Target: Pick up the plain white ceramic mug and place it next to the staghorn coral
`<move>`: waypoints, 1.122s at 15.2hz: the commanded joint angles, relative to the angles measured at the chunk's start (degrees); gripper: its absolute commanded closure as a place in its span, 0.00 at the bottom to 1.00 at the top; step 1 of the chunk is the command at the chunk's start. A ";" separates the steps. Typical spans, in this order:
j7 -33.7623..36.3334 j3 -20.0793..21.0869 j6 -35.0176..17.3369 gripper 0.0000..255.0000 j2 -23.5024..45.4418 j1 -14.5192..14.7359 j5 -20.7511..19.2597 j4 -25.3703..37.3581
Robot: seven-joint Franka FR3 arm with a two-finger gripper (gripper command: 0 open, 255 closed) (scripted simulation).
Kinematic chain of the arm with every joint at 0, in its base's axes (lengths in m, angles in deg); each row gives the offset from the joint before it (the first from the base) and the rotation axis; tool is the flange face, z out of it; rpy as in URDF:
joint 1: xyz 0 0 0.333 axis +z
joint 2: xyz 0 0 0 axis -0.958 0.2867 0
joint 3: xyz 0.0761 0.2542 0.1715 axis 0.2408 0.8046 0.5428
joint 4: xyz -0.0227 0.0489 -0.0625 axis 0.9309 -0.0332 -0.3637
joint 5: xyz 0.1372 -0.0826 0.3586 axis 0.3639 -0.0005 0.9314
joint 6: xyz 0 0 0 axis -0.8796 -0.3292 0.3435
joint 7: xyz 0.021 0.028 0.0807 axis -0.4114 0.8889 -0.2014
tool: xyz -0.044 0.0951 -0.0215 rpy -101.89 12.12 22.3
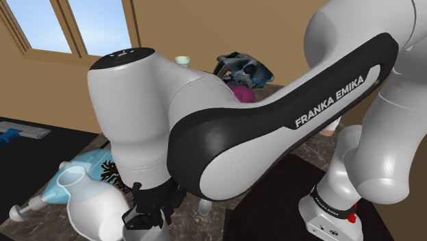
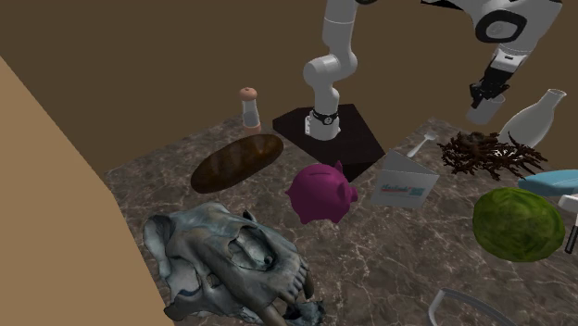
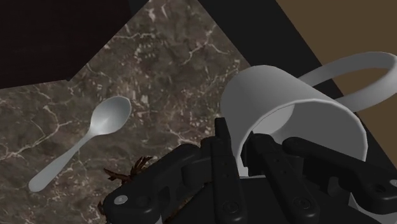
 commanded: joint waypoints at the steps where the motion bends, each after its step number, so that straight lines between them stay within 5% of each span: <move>1: 0.12 0.01 -1.57 1.00 0.45 0.07 -0.27 -1.16; 10: 1.13 -0.17 -8.23 1.00 3.57 0.55 -2.23 -5.22; 17: 1.13 -0.18 -8.23 1.00 3.57 0.56 -2.22 -5.22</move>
